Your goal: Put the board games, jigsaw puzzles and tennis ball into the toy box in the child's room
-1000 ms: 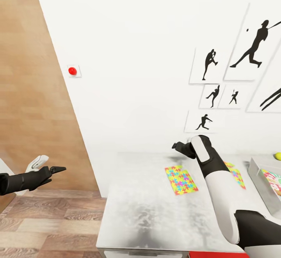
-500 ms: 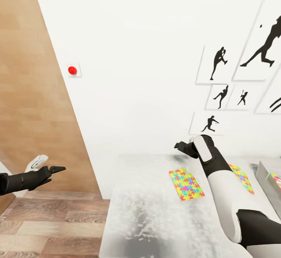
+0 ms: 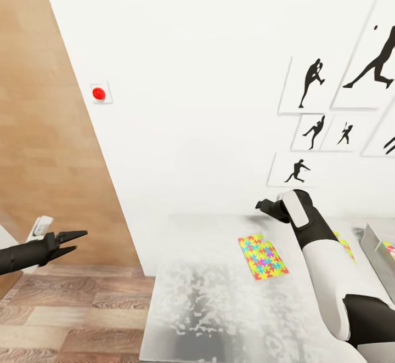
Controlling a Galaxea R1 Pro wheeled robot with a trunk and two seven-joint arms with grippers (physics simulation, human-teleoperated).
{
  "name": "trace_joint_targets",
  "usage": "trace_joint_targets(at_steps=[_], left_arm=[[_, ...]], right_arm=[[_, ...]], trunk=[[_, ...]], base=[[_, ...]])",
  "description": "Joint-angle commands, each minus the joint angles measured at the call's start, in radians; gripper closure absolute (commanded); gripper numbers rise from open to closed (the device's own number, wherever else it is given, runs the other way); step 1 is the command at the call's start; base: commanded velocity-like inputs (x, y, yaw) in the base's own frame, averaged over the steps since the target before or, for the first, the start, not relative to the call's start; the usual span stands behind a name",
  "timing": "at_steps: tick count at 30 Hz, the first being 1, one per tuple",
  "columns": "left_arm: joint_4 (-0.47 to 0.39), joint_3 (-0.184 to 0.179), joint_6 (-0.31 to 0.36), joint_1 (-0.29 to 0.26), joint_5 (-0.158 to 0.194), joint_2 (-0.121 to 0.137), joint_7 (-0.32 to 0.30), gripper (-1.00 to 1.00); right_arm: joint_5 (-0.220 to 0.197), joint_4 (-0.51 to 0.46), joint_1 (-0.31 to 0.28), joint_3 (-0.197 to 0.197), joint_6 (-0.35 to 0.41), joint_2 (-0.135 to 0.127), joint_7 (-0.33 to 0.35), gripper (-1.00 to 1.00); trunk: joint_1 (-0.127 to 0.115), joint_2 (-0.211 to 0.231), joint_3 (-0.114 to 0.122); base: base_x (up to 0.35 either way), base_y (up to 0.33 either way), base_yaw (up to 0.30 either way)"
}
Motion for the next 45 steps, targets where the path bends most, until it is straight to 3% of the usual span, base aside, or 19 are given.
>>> trace_joint_targets(at_steps=[1,4,8,15,45], left_arm=[[0.0,0.001,0.004,0.001,-0.014,0.002,-0.041,-1.0],[0.0,0.001,0.004,0.005,-0.024,0.014,-0.144,-1.0],[0.0,0.002,0.004,0.006,-0.027,0.017,-0.176,-1.0],[0.0,0.003,0.004,0.006,-0.029,0.018,-0.185,-1.0],[0.0,0.01,0.003,0.006,-0.03,0.02,-0.186,-1.0]], right_arm=[[-0.012,-0.001,-0.001,-0.001,0.002,-0.003,-0.009,-1.0],[-0.013,0.0,-0.001,-0.003,0.002,-0.017,-0.01,-1.0],[-0.012,0.0,-0.001,-0.004,0.002,-0.035,-0.01,-1.0],[-0.013,0.001,0.001,-0.003,0.002,-0.047,-0.007,-1.0],[-0.015,0.003,0.002,0.004,0.004,-0.048,-0.006,-1.0]], trunk=[[0.001,-0.002,-0.004],[0.001,-0.002,-0.009],[0.001,-0.002,-0.015],[0.001,-0.002,-0.027],[0.001,-0.002,-0.076]], base=[[0.0,0.0,0.0],[0.0,0.0,0.0],[0.0,0.0,0.0],[0.0,0.0,0.0],[0.0,0.0,0.0]])
